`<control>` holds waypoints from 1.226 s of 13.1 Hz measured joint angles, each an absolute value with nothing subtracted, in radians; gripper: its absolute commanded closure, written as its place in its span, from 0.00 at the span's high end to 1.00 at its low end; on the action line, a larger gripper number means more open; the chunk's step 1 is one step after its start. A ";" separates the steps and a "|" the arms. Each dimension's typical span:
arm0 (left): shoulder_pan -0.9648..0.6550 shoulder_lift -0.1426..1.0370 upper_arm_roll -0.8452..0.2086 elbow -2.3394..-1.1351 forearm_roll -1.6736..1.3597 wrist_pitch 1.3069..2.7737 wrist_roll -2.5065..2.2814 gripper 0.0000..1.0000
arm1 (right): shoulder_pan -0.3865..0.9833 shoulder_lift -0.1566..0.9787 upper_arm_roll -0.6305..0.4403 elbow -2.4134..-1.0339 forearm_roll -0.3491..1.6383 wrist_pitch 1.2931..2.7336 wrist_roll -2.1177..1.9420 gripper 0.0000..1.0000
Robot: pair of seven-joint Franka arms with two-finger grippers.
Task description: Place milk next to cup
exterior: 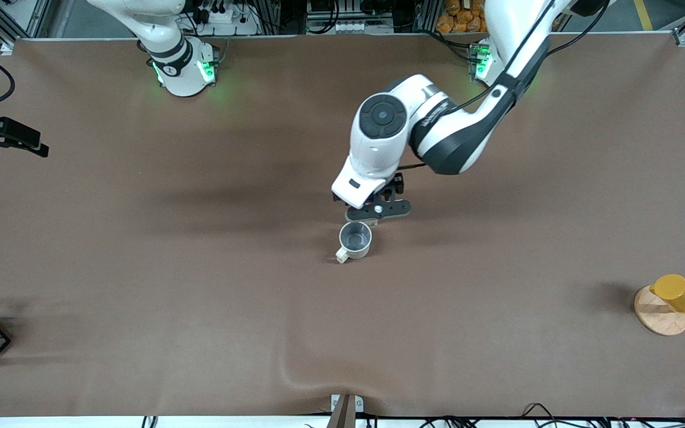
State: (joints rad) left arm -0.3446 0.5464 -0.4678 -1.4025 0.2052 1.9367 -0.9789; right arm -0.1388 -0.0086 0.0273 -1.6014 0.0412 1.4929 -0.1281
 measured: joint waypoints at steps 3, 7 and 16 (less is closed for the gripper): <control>-0.273 0.449 -0.466 -1.400 0.204 1.849 -0.943 1.00 | -0.136 -0.009 0.032 -1.602 0.041 1.497 -0.095 1.00; -0.089 0.351 -0.465 -1.407 0.201 1.748 -0.746 1.00 | -0.133 -0.009 0.035 -1.606 0.042 1.488 -0.067 1.00; 0.114 0.179 -0.467 -1.482 0.180 1.655 -0.547 1.00 | -0.122 0.002 0.042 -1.617 0.042 1.491 -0.066 1.00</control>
